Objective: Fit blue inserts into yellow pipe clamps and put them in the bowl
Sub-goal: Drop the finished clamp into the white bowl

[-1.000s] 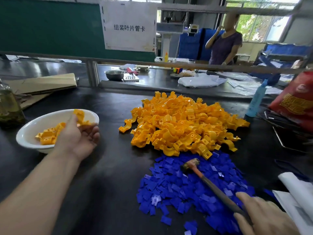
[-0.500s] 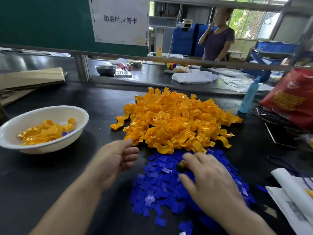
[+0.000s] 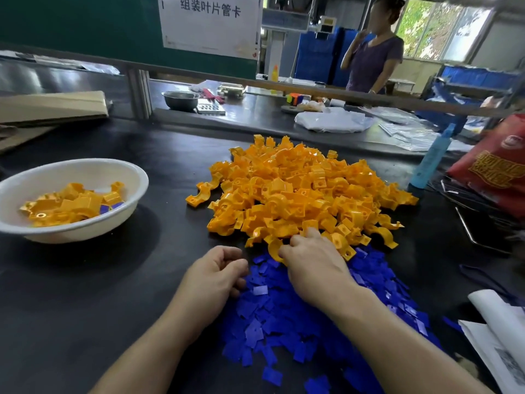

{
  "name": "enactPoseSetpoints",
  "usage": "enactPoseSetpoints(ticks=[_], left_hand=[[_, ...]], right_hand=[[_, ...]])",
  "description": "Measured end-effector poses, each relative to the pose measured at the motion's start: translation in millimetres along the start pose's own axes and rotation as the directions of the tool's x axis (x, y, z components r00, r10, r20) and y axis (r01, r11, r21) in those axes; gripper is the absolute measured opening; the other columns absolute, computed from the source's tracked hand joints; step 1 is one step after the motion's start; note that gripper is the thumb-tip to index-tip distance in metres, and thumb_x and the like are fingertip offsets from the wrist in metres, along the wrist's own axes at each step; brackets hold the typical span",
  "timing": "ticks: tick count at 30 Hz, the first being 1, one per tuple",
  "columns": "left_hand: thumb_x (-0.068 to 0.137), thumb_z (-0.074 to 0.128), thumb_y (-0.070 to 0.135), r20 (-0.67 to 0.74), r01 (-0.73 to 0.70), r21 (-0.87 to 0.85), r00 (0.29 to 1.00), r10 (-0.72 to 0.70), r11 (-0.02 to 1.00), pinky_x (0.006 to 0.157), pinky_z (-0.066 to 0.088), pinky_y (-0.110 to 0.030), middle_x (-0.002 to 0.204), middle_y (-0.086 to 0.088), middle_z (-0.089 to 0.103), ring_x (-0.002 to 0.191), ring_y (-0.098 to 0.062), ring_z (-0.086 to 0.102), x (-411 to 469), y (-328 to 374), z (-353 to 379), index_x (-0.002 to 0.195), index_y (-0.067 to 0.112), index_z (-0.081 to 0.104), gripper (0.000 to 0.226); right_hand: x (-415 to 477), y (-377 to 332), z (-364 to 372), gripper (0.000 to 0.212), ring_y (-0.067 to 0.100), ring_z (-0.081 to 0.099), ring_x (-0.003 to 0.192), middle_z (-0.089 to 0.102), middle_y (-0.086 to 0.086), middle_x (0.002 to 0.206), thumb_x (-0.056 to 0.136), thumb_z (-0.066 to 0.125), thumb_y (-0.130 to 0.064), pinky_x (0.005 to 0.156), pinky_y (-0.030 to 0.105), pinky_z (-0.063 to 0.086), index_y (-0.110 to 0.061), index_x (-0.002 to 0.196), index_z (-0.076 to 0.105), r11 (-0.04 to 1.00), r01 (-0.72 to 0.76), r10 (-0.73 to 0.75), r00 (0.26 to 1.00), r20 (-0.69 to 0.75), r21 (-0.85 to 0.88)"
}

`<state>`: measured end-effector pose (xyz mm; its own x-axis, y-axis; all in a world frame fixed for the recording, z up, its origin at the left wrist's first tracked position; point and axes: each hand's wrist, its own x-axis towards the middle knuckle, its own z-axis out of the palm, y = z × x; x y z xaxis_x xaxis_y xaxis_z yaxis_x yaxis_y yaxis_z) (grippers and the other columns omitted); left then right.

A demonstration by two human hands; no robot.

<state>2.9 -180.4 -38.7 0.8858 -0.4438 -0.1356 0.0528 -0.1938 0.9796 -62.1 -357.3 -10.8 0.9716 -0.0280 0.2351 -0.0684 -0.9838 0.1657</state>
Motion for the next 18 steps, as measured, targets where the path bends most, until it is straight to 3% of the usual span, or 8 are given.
enactPoseSetpoints(ticks=[4,7,10,12,14,16,18], left_hand=[[0.094,0.062,0.026,0.016,-0.023,0.019,1.0,0.022,1.0,0.06,0.052,-0.017,0.084,0.008,0.074,0.072,-0.007,0.069,-2.1,-2.6,1.0,0.107,0.033,0.062,0.015],[0.095,0.062,0.026,0.001,-0.049,0.033,0.999,0.049,0.998,0.061,0.051,-0.017,0.085,0.005,0.074,0.072,-0.007,0.069,-5.2,-3.4,2.1,0.11,0.032,0.062,0.017],[0.096,0.059,0.025,-0.04,-0.083,0.039,0.996,0.084,0.996,0.058,0.051,-0.016,0.085,0.005,0.073,0.074,-0.007,0.069,-9.4,-1.9,4.1,0.112,0.031,0.062,0.017],[0.097,0.058,0.025,-0.109,-0.157,0.127,0.979,0.171,0.979,0.058,0.05,-0.015,0.088,0.006,0.071,0.078,-0.003,0.067,-12.4,0.2,5.6,0.115,0.033,0.061,0.02],[0.096,0.059,0.027,-0.144,-0.239,0.166,0.954,0.263,0.957,0.06,0.05,-0.014,0.092,0.011,0.069,0.082,0.002,0.065,-15.6,2.9,5.2,0.113,0.04,0.06,0.021],[0.094,0.06,0.033,-0.084,-0.264,0.014,0.961,0.264,0.965,0.063,0.053,-0.017,0.098,0.015,0.07,0.083,-0.002,0.067,-17.6,5.5,5.3,0.111,0.042,0.062,0.019],[0.089,0.062,0.042,0.081,-0.181,-0.211,0.976,0.201,0.961,0.066,0.056,-0.024,0.106,0.006,0.073,0.088,-0.013,0.071,-18.8,8.2,5.8,0.116,0.035,0.064,0.028]], right_hand=[[-9.3,9.7,-1.5,0.023,0.017,0.035,0.078,0.062,-0.001,0.088,0.089,0.05,-0.004,0.063,0.028,0.033,-0.02,0.092,0.067,0.996,0.003,-0.002,1.0,-0.018,0.085],[-11.7,11.2,-5.0,0.027,0.015,0.039,0.087,0.06,-0.002,0.097,0.09,0.052,-0.004,0.071,0.026,0.042,-0.022,0.106,0.065,0.973,-0.053,0.068,0.996,-0.062,0.224],[-16.2,11.3,-13.4,0.03,0.012,0.042,0.095,0.055,-0.005,0.101,0.089,0.055,-0.005,0.079,0.019,0.04,-0.022,0.112,0.062,0.902,-0.143,0.196,0.977,-0.09,0.408],[-23.7,10.9,-21.8,0.03,0.003,0.047,0.093,0.053,-0.012,0.097,0.087,0.058,-0.005,0.076,0.012,0.041,-0.026,0.109,0.062,0.806,-0.177,0.293,0.948,-0.122,0.564],[-34.0,8.0,-32.1,0.03,0.0,0.054,0.086,0.055,-0.015,0.089,0.086,0.063,-0.007,0.068,0.011,0.047,-0.034,0.101,0.062,0.612,-0.193,0.39,0.917,-0.08,0.767],[-44.6,2.3,-42.2,0.032,0.006,0.061,0.077,0.061,-0.011,0.084,0.084,0.065,-0.005,0.065,0.016,0.051,-0.035,0.095,0.066,0.23,-0.17,0.411,0.91,0.063,0.958],[-53.5,-4.7,-47.6,0.033,0.015,0.062,0.07,0.062,-0.004,0.08,0.083,0.063,0.005,0.065,0.024,0.053,-0.027,0.092,0.07,-0.15,-0.097,0.367,0.919,0.147,0.984]])
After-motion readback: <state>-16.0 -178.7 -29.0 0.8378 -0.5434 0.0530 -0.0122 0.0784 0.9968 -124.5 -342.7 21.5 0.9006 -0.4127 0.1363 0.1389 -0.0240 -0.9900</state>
